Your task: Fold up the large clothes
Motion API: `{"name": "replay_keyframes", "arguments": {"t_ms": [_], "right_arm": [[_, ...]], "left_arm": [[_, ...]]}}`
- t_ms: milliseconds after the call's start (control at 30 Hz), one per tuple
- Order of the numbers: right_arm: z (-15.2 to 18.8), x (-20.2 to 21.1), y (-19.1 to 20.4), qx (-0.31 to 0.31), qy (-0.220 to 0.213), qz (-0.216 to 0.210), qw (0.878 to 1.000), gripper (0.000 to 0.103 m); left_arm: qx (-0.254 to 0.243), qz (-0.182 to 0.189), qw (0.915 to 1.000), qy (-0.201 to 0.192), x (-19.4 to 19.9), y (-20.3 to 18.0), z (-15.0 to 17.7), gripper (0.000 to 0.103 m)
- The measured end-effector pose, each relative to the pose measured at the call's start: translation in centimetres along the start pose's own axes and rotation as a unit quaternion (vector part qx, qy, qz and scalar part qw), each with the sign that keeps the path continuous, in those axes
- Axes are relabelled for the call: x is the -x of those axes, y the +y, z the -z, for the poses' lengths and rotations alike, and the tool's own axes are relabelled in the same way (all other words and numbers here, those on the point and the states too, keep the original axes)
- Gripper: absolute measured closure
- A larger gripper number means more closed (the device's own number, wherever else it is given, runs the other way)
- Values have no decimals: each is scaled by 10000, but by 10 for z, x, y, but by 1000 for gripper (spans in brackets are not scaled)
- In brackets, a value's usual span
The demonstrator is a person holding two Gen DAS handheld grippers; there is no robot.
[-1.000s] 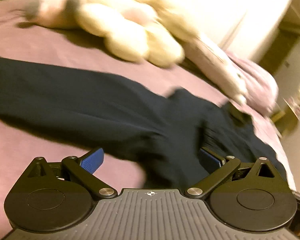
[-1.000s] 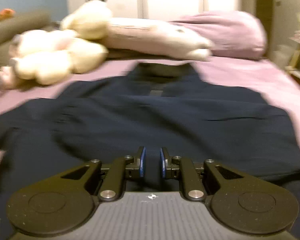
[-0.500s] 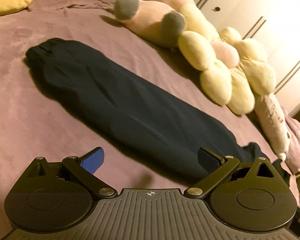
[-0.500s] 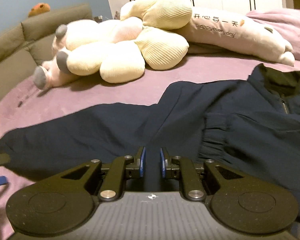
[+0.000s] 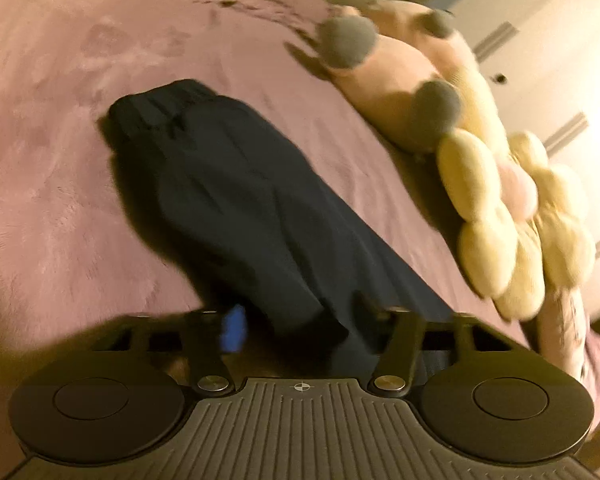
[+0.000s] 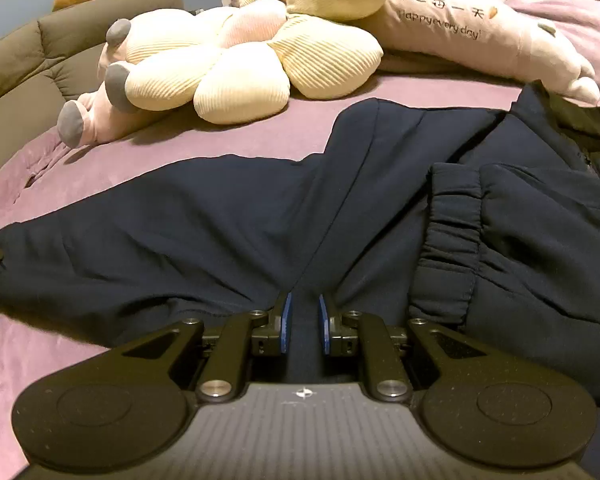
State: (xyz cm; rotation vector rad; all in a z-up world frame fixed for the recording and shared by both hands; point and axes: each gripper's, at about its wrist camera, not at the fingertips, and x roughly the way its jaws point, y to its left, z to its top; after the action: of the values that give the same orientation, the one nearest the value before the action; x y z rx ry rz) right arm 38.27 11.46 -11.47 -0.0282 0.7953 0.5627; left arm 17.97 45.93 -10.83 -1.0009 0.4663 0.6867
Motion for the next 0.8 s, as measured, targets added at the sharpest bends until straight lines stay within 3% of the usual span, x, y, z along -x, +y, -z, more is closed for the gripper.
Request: {"name": "replay_keyframes", "arguments": {"t_ms": [33, 133, 333, 433, 600, 700, 800], "right_arm": [[0, -1, 0, 3, -7, -7, 10000, 89], [-1, 0, -2, -40, 4, -46, 10000, 89], [-5, 16, -9, -552, -161, -199, 9981, 92], [-1, 20, -6, -503, -258, -244, 9981, 93], [4, -1, -20, -726, 167, -307, 9967, 96], [2, 6, -28, -854, 168, -472, 9951, 96], [6, 25, -53, -1574, 68, -681, 9852, 95]], "left_arm": [[105, -16, 9999, 38, -4, 4, -3, 75], [163, 181, 9997, 64, -2, 7, -8, 90], [-474, 1042, 9928, -348, 41, -37, -12, 93], [-836, 1644, 9821, -396, 63, -79, -5, 94], [-1607, 2552, 9534, -47, 83, -155, 37, 94], [-1939, 2835, 9385, 347, 78, -191, 77, 94], [-2199, 2878, 9282, 857, 63, -219, 126, 94]]}}
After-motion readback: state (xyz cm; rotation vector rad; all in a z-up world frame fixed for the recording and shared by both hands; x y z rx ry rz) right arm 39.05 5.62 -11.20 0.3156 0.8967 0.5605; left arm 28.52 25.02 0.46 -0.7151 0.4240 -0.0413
